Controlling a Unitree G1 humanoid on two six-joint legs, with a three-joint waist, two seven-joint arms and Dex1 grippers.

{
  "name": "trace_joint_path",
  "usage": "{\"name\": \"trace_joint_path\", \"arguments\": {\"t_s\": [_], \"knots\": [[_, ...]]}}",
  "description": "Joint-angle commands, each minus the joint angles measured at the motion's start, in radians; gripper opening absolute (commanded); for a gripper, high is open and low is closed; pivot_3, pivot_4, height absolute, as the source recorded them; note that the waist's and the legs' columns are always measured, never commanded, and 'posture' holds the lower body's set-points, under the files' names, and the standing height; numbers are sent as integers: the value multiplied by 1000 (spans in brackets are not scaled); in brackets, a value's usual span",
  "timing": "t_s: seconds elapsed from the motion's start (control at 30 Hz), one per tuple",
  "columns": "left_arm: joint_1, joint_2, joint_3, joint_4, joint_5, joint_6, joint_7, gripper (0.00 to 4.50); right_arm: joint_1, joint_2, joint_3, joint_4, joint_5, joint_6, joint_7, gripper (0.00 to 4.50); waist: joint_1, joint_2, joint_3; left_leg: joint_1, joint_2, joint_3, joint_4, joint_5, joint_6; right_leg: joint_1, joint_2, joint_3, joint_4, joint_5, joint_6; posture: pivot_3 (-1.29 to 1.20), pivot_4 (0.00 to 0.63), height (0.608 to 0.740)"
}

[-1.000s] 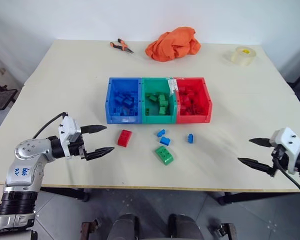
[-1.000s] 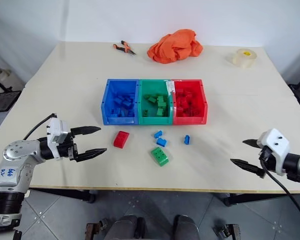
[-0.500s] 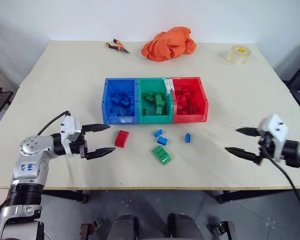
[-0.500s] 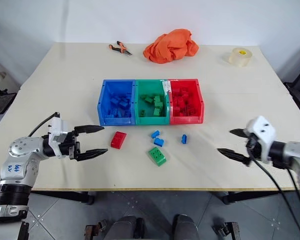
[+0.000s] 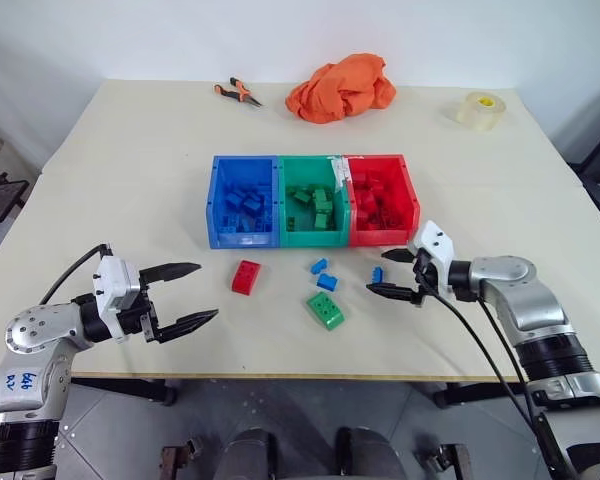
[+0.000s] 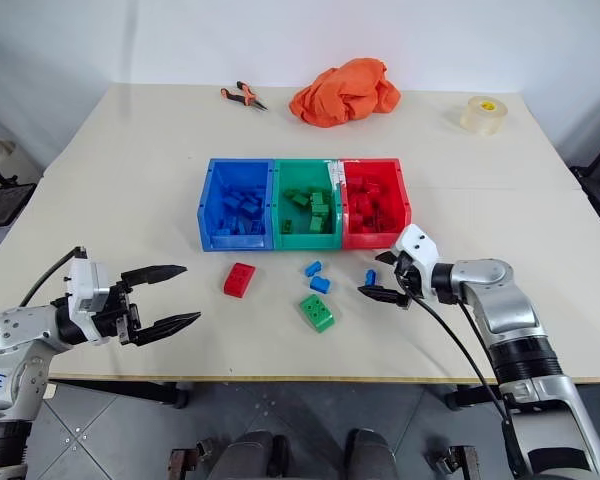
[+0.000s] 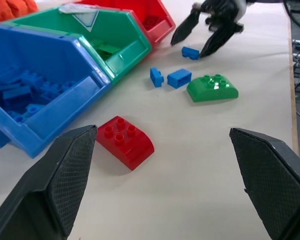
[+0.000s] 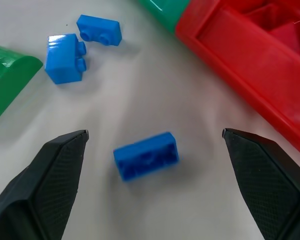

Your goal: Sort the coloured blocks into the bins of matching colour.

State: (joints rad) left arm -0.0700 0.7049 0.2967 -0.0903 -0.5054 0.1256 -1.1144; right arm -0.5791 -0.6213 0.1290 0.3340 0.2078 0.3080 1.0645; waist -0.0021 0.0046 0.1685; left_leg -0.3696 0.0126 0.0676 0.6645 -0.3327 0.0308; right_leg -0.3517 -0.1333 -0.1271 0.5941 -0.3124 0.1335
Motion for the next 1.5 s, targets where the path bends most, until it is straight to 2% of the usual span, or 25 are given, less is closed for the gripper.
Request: {"name": "trace_joint_path", "arguments": {"t_s": [0.03,0.07,0.17,0.4,0.43,0.67,0.77,0.87,1.03,1.23,1.43,1.5], "knots": [[9,7,25,-45,-25,3,16,4497,-28,17,16,58,-40,-61,2,4500,-2,0,0,0,0,0,0,0,0,0,0,0,0,0,0,0,150,740],[10,7,25,-48,-25,4,18,4497,-29,18,21,65,-46,-67,9,4500,-4,0,0,0,0,0,0,0,0,0,0,0,0,0,0,0,150,740],[11,7,26,-50,-27,5,22,4500,-3,6,22,44,-53,-94,26,3887,-5,0,0,1,1,1,0,0,0,0,1,0,0,0,0,0,150,740],[-23,6,5,-23,-21,-4,14,4500,41,-5,-10,34,-54,-147,11,1619,-2,0,0,1,0,0,0,0,0,1,1,0,0,0,0,0,150,740],[-28,5,1,-19,-19,-6,12,4500,46,-6,-16,25,-51,-148,7,1448,-1,0,0,1,0,0,0,0,0,1,0,0,0,0,0,0,150,740],[-52,-1,-10,6,-15,-19,-6,4500,49,-3,-86,-144,16,-55,-32,1451,-2,0,0,0,0,0,0,0,0,0,0,-1,0,0,0,0,150,740],[-60,-1,-11,25,-12,-30,-13,4500,6,14,-100,-202,44,18,-57,1451,-6,0,0,0,1,1,0,0,0,0,1,0,0,0,0,0,150,740],[-74,0,-15,48,-4,-44,-11,4500,-108,66,-93,-217,75,140,-102,1451,-12,0,0,0,1,1,0,0,-1,-1,1,0,1,0,0,0,150,740],[-115,-3,-31,84,6,-67,-11,4500,-372,254,-8,-15,1,103,-183,1451,-28,0,0,0,1,1,-1,0,-1,-5,1,0,8,0,0,0,150,740],[-108,-14,-37,70,7,-74,1,4500,-605,484,10,350,-65,-89,-286,1451,-33,0,0,0,0,-2,-2,0,-2,-8,0,-1,17,0,0,0,150,740],[-84,-26,-38,34,5,-74,22,4500,-733,633,-10,627,-86,-248,-319,1451,-35,-1,0,0,0,-5,-2,0,-2,-8,1,-1,18,0,0,0,150,740],[-84,-28,-40,29,6,-74,27,4500,-751,650,13,695,-125,-280,-342,2200,-35,-1,0,0,0,-5,-2,0,-2,-8,1,-1,18,0,0,0,150,740]]}}
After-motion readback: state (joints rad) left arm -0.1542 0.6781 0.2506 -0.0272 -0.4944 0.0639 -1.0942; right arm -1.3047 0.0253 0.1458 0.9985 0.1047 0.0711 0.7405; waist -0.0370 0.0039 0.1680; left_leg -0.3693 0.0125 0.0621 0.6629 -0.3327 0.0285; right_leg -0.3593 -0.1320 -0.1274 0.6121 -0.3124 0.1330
